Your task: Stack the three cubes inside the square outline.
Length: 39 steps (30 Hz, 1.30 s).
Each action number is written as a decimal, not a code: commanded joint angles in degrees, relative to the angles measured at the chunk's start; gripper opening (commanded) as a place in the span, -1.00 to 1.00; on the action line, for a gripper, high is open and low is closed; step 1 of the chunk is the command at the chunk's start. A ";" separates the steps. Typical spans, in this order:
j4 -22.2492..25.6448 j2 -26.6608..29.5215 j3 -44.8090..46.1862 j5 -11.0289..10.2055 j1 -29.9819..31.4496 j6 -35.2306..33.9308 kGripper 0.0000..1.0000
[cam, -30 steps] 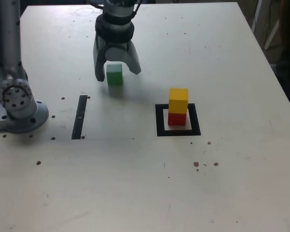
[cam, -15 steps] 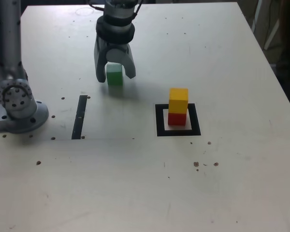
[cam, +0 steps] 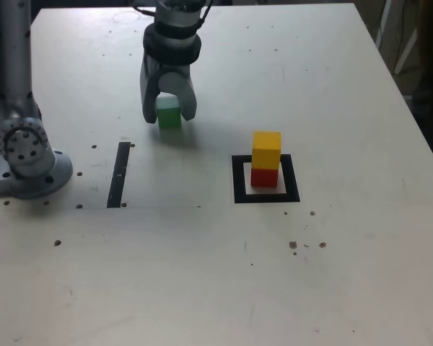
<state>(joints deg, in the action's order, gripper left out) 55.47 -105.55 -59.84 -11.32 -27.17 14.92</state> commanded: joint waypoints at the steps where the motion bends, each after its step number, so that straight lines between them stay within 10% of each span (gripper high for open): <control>1: 0.68 0.62 -0.60 0.14 0.06 -0.08 -0.37; 25: 27.52 0.03 -31.84 2.76 18.53 -7.77 -0.37; 39: 32.37 -7.14 -42.25 4.00 26.30 -11.37 -0.38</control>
<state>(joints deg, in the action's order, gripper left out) 87.47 -111.85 -101.54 -7.52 -1.44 3.80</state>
